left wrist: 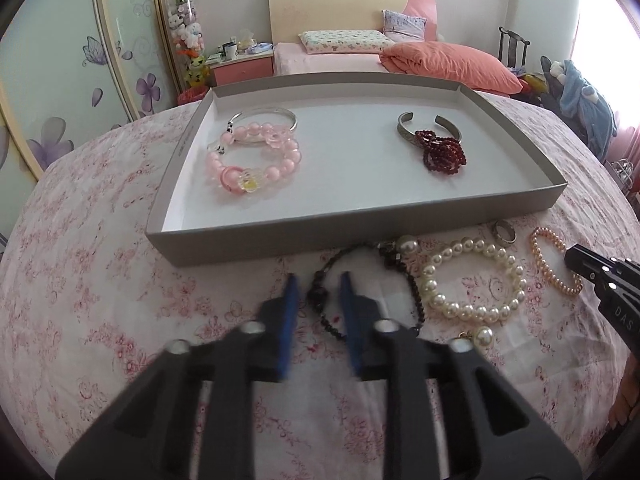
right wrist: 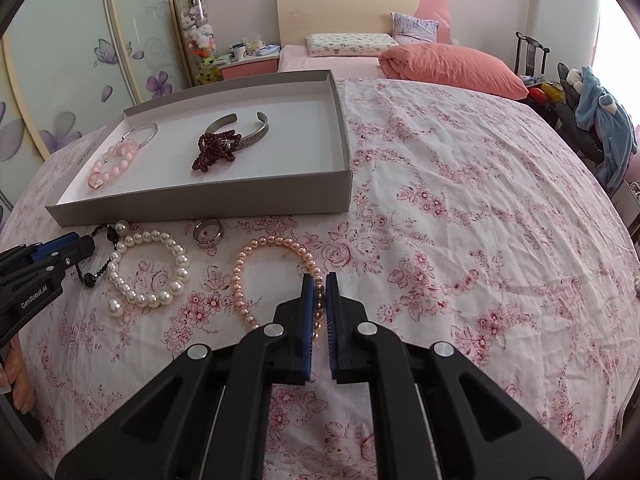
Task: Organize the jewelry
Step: 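Grasp the black beaded bracelet with the left tool while the right tool grasps the pink pearl bracelet, then carry both bracelets into the gray tray and open both tools to release them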
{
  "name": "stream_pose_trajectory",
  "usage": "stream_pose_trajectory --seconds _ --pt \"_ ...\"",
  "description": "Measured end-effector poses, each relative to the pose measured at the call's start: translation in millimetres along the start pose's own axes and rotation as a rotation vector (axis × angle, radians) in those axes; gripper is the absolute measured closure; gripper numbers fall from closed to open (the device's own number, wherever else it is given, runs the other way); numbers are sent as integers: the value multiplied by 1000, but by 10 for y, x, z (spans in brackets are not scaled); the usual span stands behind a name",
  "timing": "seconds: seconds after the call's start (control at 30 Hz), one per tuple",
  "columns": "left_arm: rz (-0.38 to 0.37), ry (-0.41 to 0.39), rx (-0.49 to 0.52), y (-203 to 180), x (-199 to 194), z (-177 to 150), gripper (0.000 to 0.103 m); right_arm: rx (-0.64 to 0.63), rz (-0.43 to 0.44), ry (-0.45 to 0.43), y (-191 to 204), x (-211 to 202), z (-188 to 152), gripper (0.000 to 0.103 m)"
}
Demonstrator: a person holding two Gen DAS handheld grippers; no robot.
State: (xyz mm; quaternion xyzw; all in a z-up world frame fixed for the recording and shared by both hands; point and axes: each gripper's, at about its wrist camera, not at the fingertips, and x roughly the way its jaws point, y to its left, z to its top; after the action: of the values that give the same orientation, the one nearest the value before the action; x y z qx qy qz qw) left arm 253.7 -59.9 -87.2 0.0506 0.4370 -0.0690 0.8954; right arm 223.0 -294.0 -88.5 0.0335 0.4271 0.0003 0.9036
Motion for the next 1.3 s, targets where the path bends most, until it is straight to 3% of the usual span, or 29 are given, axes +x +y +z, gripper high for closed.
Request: stream_pose_trajectory --seconds 0.4,0.7,1.3 --pt "22 -18 -38 271 -173 -92 91 30 30 -7 -18 -28 4 96" --pt "-9 -86 -103 487 -469 -124 91 50 98 -98 40 -313 57 96" --pt "-43 -153 -139 524 -719 -159 91 48 209 -174 274 -510 73 96"
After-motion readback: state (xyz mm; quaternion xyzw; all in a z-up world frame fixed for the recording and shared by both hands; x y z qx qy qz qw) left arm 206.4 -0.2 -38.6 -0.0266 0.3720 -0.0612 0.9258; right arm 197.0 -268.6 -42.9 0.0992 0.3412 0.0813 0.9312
